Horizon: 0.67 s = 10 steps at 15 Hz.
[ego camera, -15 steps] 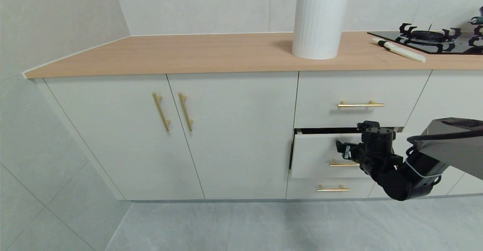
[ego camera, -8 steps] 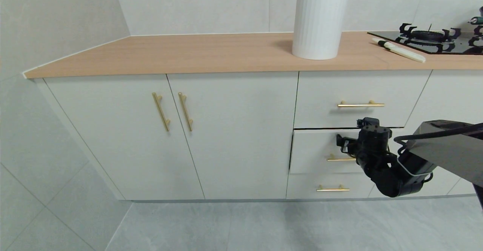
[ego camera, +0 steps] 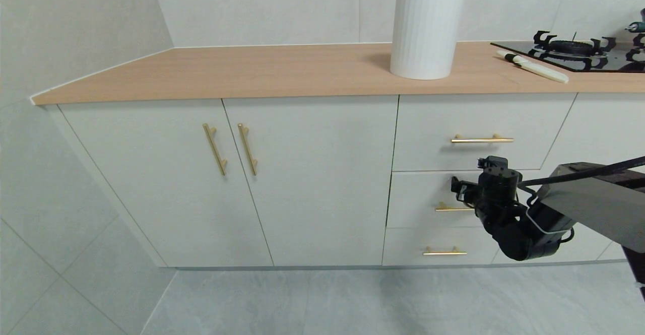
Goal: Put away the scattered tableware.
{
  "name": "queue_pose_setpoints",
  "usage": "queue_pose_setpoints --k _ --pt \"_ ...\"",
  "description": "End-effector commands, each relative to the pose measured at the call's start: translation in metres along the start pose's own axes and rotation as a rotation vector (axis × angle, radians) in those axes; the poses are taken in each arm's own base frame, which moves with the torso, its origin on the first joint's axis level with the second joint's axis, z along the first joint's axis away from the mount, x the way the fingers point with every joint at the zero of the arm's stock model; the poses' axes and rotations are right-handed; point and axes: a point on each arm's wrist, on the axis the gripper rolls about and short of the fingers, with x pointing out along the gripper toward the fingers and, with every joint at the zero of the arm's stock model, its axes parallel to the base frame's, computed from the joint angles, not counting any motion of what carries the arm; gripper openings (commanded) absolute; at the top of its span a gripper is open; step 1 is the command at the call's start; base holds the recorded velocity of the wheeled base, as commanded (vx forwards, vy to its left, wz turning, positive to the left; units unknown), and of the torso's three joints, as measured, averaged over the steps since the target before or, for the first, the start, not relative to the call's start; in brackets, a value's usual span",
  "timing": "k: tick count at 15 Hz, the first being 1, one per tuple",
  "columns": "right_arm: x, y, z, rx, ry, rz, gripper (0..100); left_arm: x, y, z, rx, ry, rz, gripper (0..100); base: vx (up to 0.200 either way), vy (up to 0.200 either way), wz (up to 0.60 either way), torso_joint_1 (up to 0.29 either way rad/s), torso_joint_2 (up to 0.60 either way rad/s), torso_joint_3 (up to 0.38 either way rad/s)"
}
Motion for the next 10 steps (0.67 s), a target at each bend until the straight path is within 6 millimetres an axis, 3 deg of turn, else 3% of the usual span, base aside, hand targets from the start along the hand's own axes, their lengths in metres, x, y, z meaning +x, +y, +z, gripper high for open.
queue_pose_setpoints --k 1,7,9,10 --pt "0.002 0.001 0.001 0.005 -0.009 0.001 100 0.0 0.0 0.0 0.001 0.0 0.001 100 0.0 0.0 0.0 0.0 0.0 0.0" --pt "0.009 0.0 -0.003 0.013 -0.028 -0.015 100 0.0 0.0 0.0 0.001 0.0 0.001 100 0.0 0.0 0.0 0.0 0.0 0.0" --pt "0.001 -0.004 0.004 0.01 -0.023 -0.02 100 0.0 0.0 0.0 0.001 0.0 0.001 100 0.0 0.0 0.0 0.0 0.0 0.0" --pt "-0.013 -0.01 0.011 -0.001 -0.004 -0.017 100 0.0 0.0 0.0 -0.001 0.0 0.001 100 0.0 0.0 0.0 0.0 0.0 0.0"
